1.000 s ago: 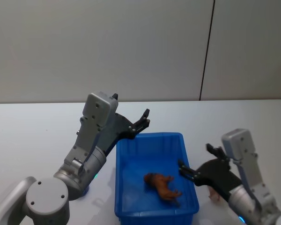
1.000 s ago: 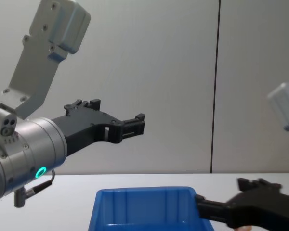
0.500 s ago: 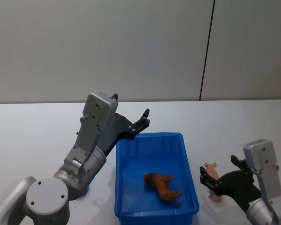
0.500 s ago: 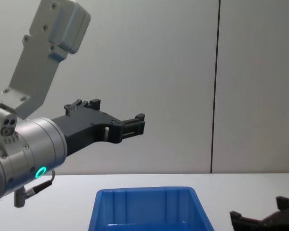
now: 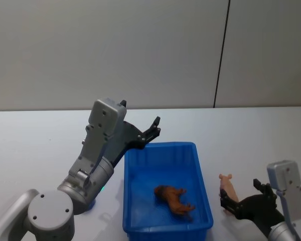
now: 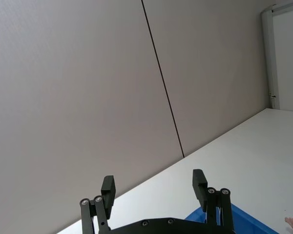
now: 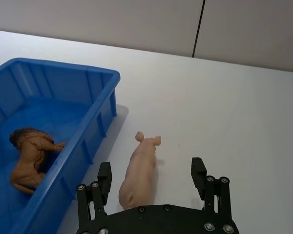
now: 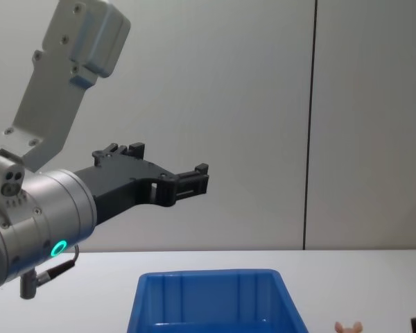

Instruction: Pick up the two dolls from the table and place them into the box.

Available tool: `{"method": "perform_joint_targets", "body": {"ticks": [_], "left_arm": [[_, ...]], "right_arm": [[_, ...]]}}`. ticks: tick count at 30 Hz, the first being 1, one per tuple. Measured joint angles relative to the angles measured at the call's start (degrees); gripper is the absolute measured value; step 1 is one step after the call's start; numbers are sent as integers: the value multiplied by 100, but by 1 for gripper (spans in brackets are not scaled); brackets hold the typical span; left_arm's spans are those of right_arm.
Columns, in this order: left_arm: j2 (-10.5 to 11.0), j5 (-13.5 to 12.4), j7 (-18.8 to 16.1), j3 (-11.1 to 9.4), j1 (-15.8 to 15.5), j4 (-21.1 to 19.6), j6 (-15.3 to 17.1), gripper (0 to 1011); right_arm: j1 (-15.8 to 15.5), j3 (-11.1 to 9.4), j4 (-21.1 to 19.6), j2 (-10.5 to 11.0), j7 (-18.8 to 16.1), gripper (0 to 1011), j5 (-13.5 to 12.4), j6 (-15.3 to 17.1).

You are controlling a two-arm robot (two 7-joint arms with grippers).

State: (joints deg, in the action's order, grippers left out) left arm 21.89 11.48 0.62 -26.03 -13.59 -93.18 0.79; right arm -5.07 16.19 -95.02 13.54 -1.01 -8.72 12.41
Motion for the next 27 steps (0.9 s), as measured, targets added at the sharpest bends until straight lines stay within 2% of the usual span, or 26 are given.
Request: {"method": "perform_joint_targets", "body": {"ticks": [17, 24, 27], "left_arm": [[0, 0, 0, 0, 0, 0, 0, 1001], [0, 0, 0, 0, 0, 0, 0, 1001], [0, 0, 0, 0, 0, 0, 0, 1001]], "right_arm": [[368, 35, 864, -254, -392, 1001, -96, -321], [477, 59, 1081, -335, -452, 871, -90, -356], [525, 69, 1173, -372, -454, 763, -65, -355]]}}
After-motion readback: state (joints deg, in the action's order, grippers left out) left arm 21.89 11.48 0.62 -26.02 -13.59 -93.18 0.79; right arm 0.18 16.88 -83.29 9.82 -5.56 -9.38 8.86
